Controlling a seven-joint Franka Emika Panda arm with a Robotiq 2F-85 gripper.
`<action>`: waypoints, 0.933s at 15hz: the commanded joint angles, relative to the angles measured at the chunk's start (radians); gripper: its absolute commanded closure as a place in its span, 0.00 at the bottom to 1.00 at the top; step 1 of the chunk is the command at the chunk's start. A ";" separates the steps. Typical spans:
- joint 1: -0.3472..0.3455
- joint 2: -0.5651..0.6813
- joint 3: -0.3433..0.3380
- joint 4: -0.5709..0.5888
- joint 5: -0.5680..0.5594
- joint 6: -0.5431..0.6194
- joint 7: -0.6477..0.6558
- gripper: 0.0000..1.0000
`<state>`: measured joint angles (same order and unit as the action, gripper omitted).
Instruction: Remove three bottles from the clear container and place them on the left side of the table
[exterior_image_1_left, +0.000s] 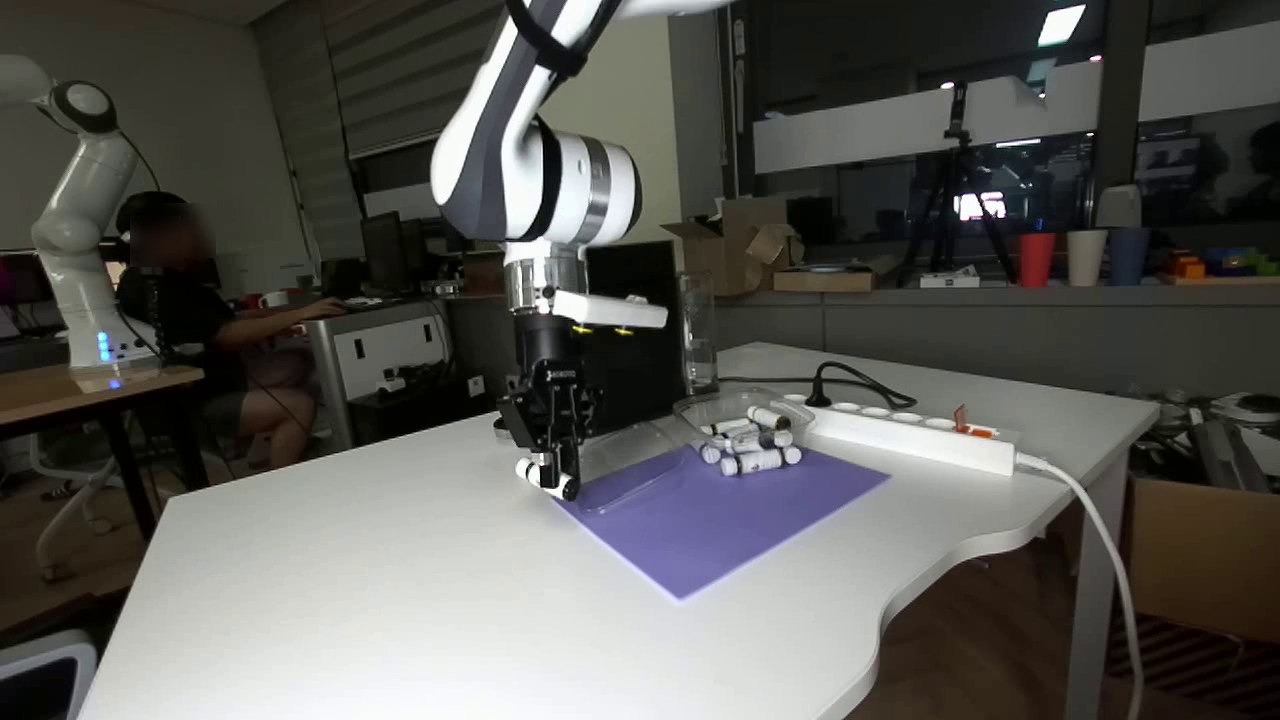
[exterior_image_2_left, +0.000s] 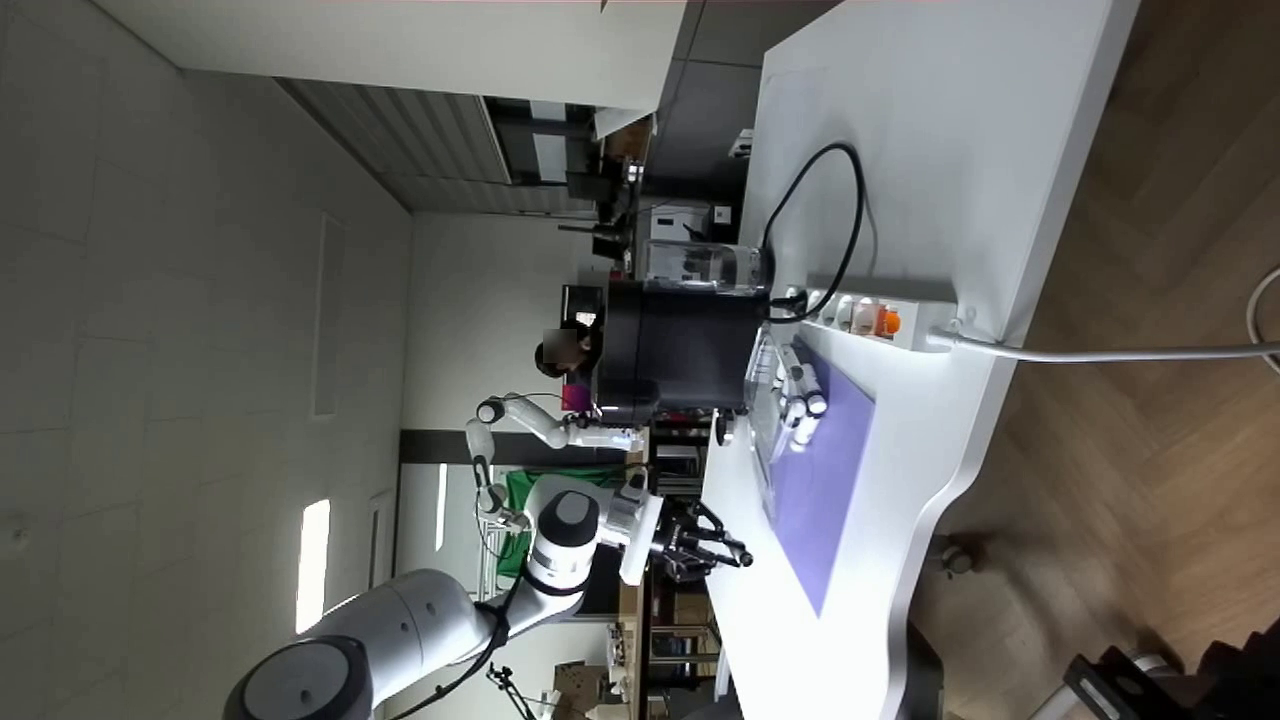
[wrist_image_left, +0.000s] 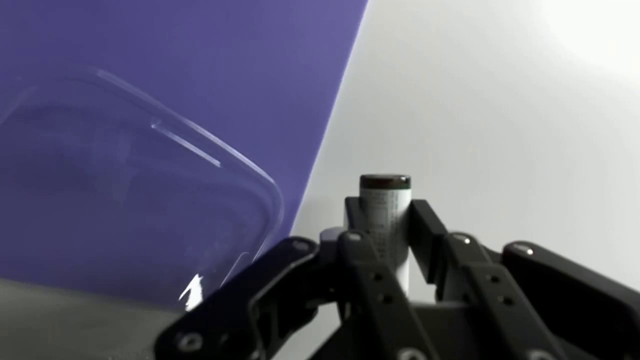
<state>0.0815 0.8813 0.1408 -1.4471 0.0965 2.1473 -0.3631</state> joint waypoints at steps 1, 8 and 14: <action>-0.009 0.098 0.016 0.090 0.057 0.084 0.127 0.93; 0.015 0.201 0.030 0.187 0.113 0.170 0.285 0.93; 0.020 0.138 0.037 0.174 0.086 0.044 0.272 0.21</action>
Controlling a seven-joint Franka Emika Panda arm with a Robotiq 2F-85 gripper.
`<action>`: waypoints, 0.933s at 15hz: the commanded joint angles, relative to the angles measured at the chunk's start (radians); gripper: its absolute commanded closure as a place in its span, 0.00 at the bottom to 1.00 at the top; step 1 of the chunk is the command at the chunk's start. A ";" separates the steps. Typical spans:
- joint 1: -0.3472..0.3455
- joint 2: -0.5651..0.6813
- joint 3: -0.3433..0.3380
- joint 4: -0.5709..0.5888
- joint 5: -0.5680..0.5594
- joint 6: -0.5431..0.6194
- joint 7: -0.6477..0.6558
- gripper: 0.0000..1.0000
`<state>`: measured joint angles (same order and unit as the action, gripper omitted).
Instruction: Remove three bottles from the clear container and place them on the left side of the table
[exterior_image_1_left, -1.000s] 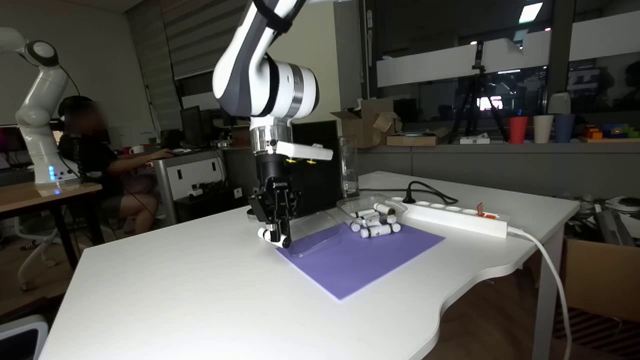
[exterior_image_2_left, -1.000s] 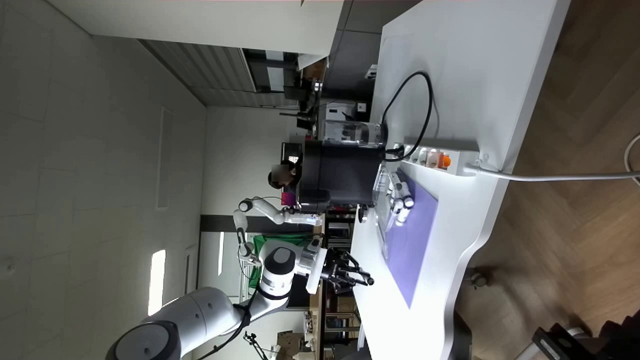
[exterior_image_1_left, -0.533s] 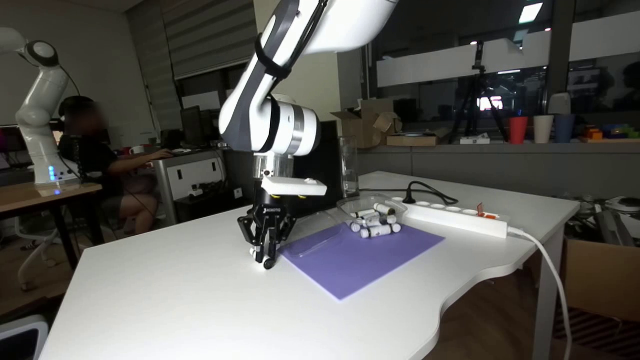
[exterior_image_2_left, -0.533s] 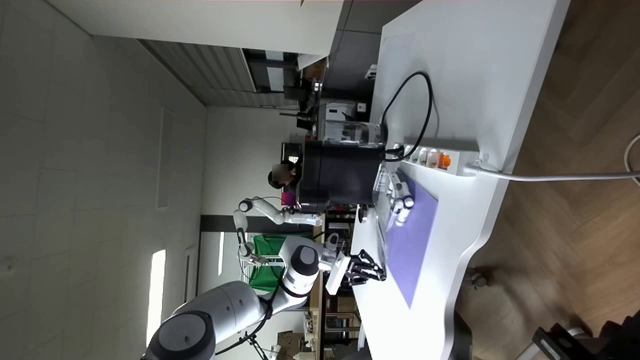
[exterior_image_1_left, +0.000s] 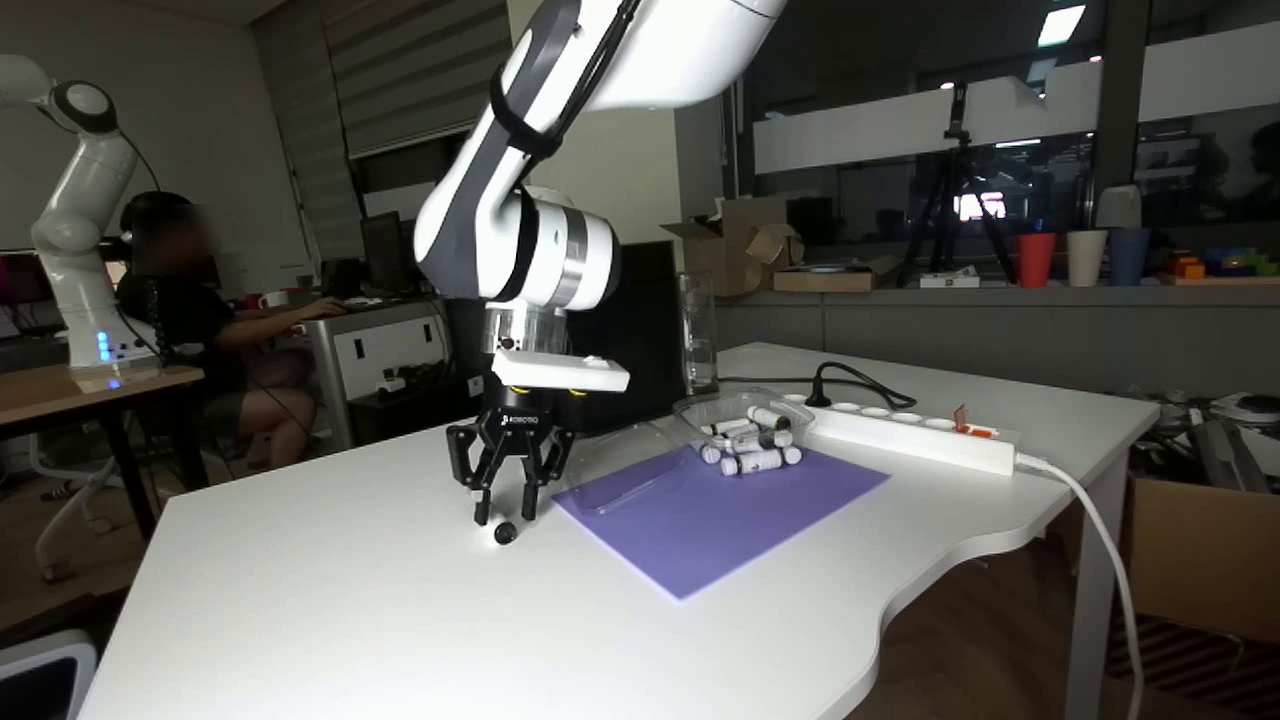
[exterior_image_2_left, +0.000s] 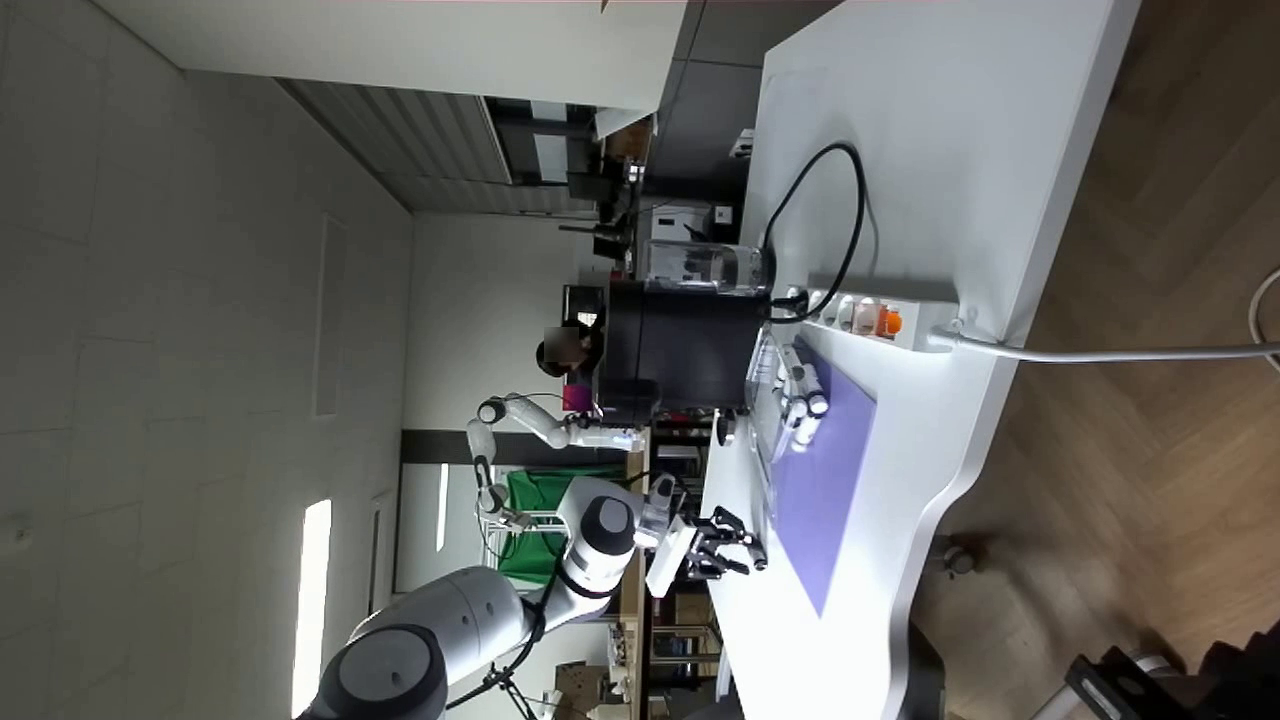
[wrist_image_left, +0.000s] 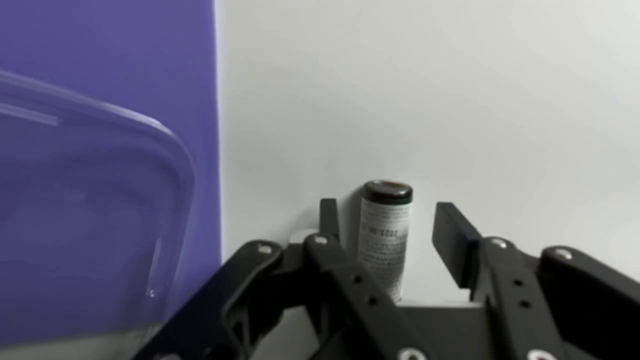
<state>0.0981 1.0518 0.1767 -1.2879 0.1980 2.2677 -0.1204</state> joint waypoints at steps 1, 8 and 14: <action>0.009 -0.055 -0.006 0.006 -0.025 -0.104 0.032 0.15; 0.052 -0.254 -0.122 -0.099 -0.232 -0.206 0.031 0.00; -0.012 -0.302 -0.182 -0.144 -0.432 -0.241 -0.174 0.00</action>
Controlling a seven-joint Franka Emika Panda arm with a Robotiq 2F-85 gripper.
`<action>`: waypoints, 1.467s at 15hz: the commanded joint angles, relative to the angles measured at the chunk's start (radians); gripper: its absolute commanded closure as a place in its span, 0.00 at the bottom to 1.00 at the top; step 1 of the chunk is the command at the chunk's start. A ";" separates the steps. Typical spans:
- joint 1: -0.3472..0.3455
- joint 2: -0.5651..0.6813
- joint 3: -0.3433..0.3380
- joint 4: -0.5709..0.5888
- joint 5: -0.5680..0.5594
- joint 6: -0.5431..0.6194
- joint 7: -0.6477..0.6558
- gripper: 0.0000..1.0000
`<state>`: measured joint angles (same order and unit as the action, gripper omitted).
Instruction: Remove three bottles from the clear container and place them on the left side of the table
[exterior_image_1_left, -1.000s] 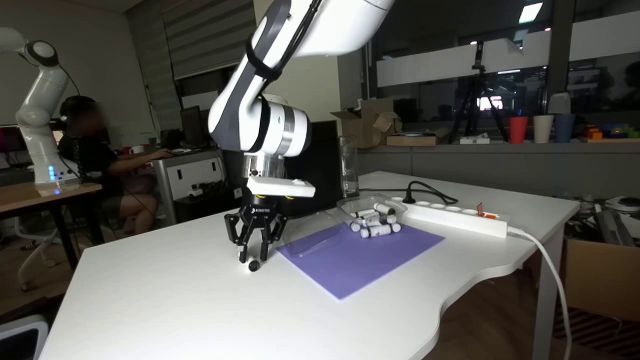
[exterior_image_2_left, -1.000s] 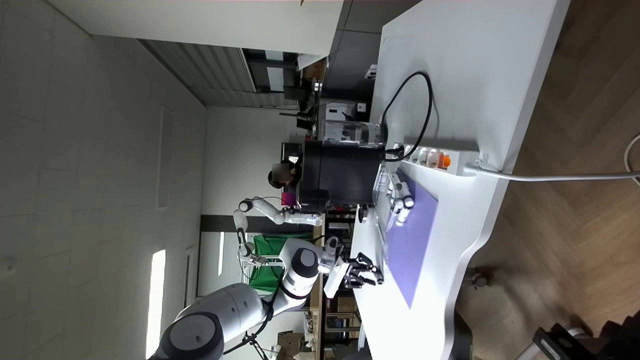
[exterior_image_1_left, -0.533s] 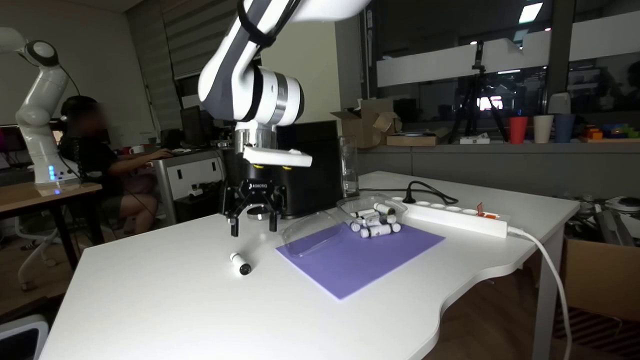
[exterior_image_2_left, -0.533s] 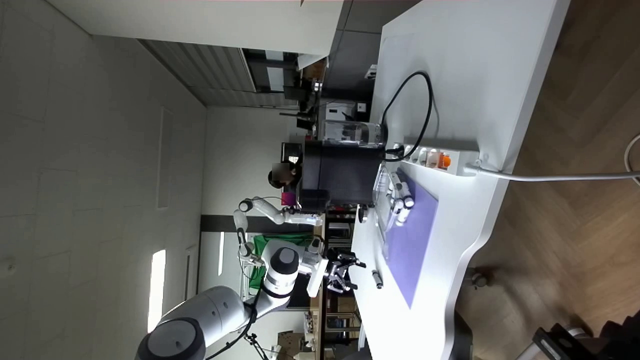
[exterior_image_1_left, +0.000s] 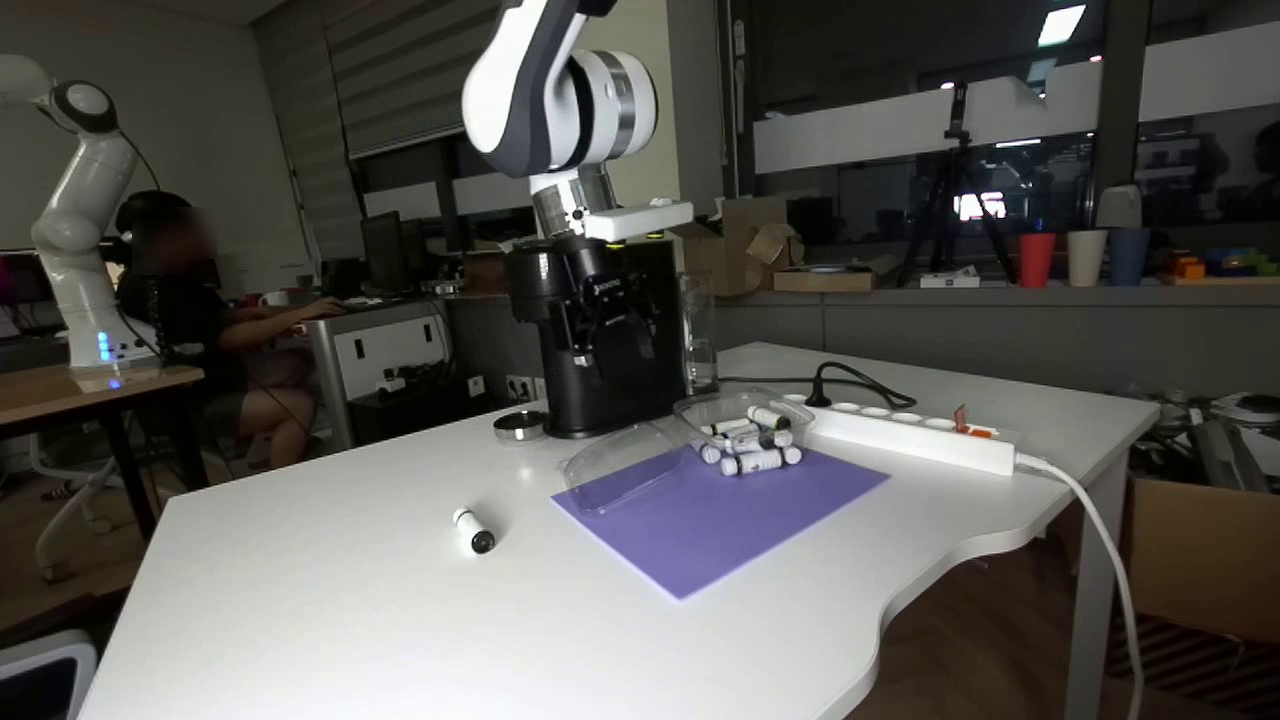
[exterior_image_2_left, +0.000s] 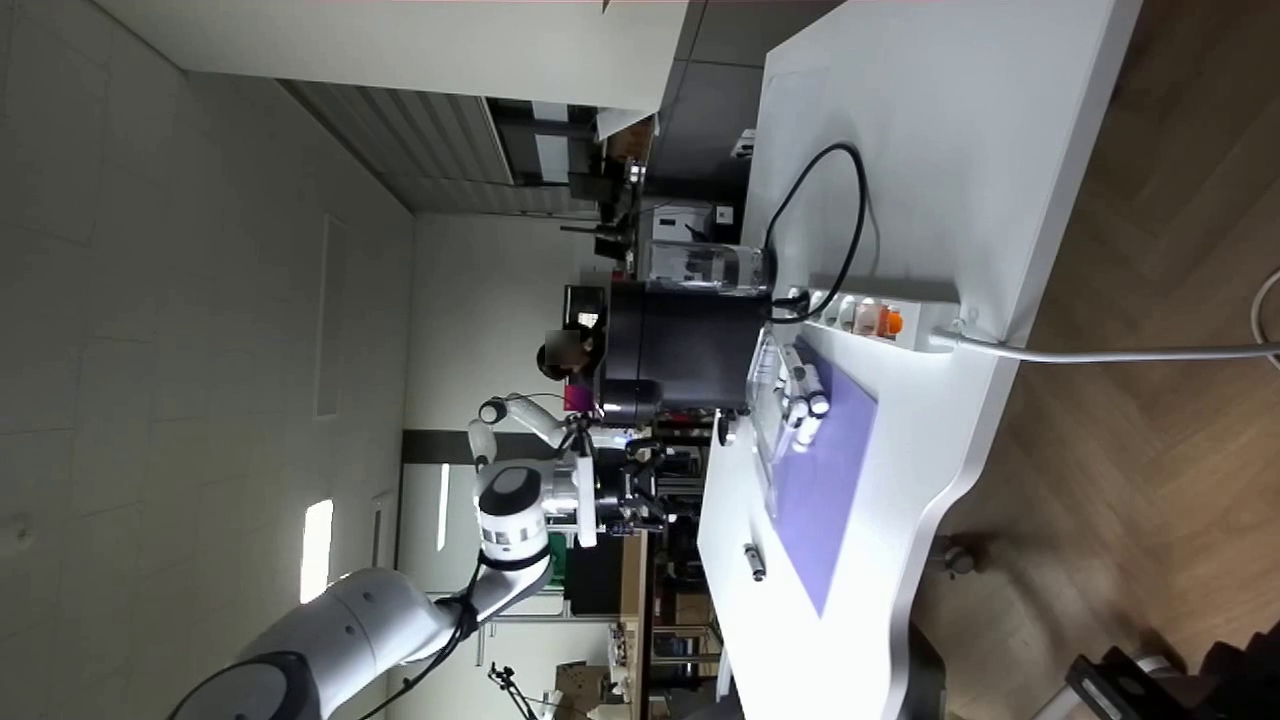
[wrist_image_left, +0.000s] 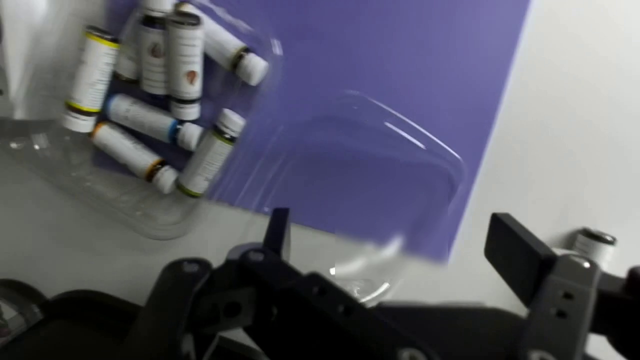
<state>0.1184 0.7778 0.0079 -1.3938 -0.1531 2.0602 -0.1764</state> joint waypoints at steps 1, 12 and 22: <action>-0.039 -0.021 -0.028 -0.033 -0.124 -0.053 -0.155 0.00; -0.140 0.086 -0.019 0.028 -0.088 0.015 -0.156 0.00; -0.179 0.082 -0.040 -0.025 0.006 0.156 -0.011 0.00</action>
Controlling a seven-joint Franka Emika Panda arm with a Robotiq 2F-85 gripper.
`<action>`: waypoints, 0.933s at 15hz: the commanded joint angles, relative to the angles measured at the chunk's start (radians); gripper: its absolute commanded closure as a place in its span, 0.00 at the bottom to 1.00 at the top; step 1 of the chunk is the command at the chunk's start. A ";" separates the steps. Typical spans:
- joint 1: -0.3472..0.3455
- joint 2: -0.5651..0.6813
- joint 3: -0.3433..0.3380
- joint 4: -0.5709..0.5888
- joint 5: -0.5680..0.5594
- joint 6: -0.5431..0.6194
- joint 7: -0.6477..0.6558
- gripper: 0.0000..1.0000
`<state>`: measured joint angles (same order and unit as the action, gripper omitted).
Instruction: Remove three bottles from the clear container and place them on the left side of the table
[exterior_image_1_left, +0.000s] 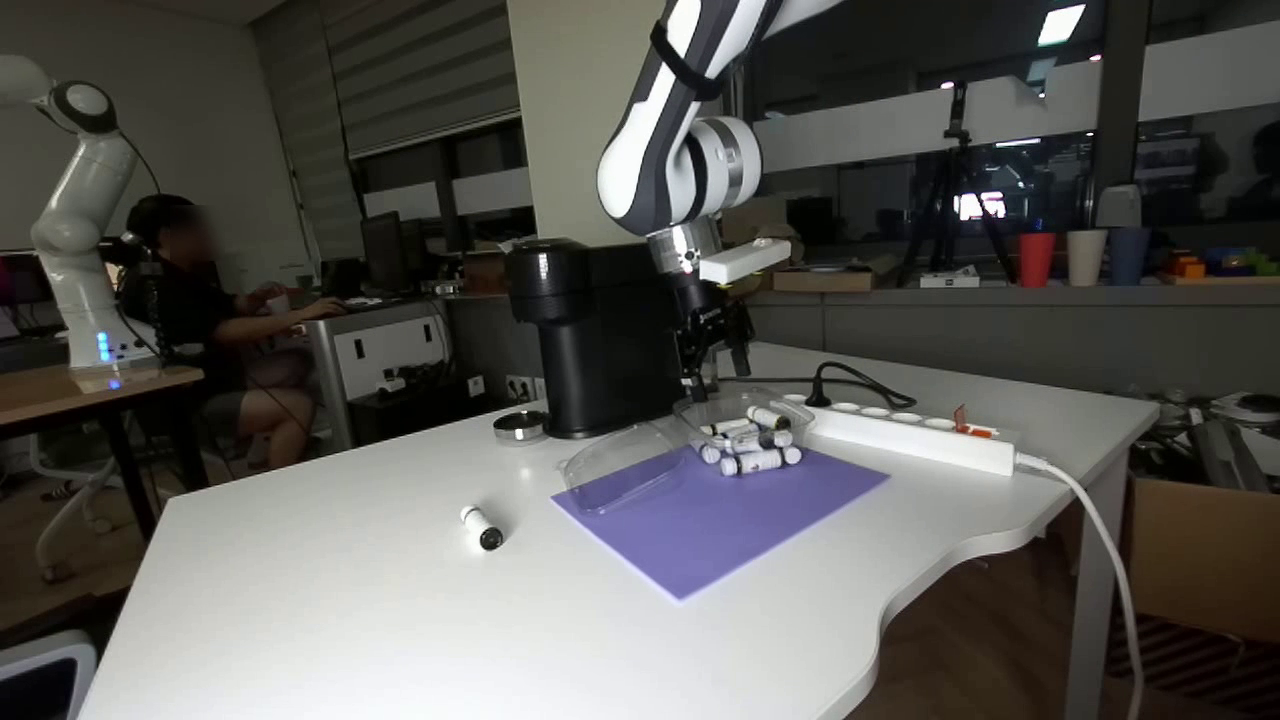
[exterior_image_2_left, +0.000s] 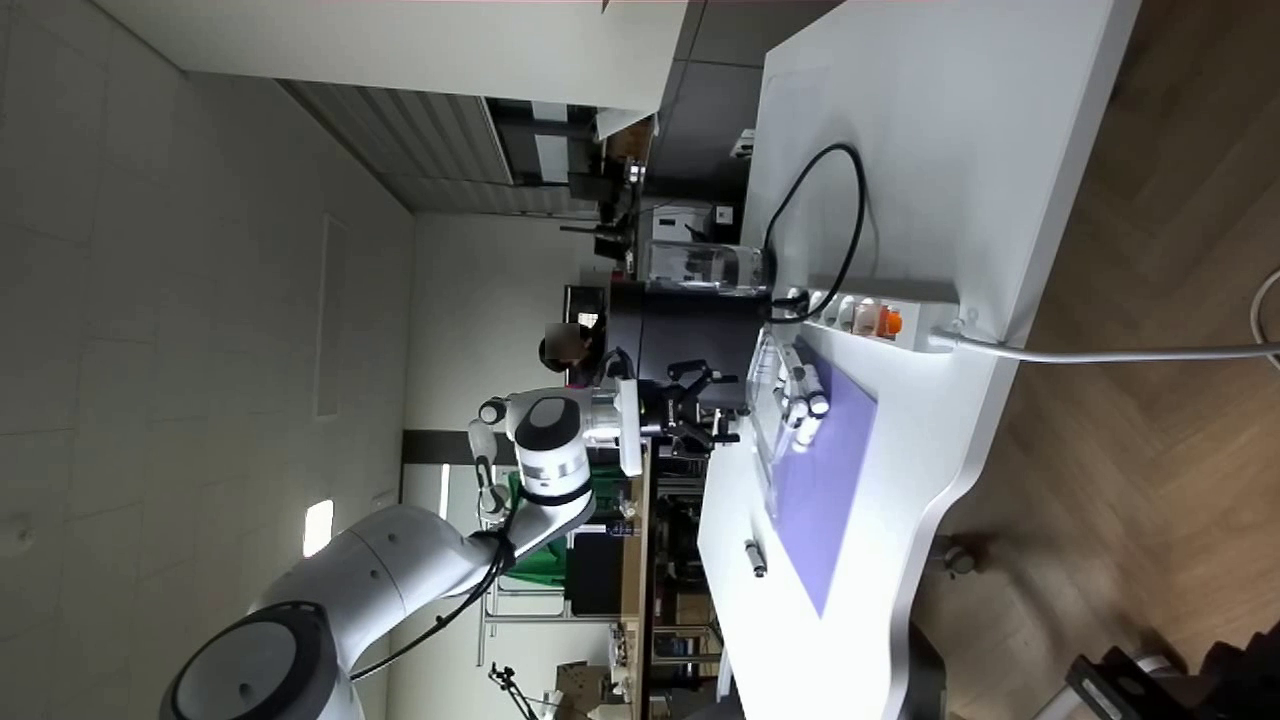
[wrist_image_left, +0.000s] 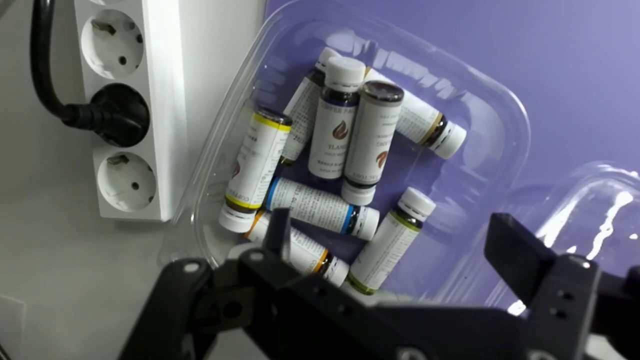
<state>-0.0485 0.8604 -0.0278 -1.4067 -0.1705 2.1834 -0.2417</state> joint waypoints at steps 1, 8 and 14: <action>-0.018 0.002 -0.005 -0.014 0.033 0.040 0.060 0.00; -0.049 0.003 -0.010 -0.047 0.077 0.054 0.083 0.00; -0.045 0.033 -0.015 -0.051 0.079 0.041 0.093 0.00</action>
<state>-0.0996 0.8899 -0.0360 -1.4495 -0.0967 2.2268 -0.1876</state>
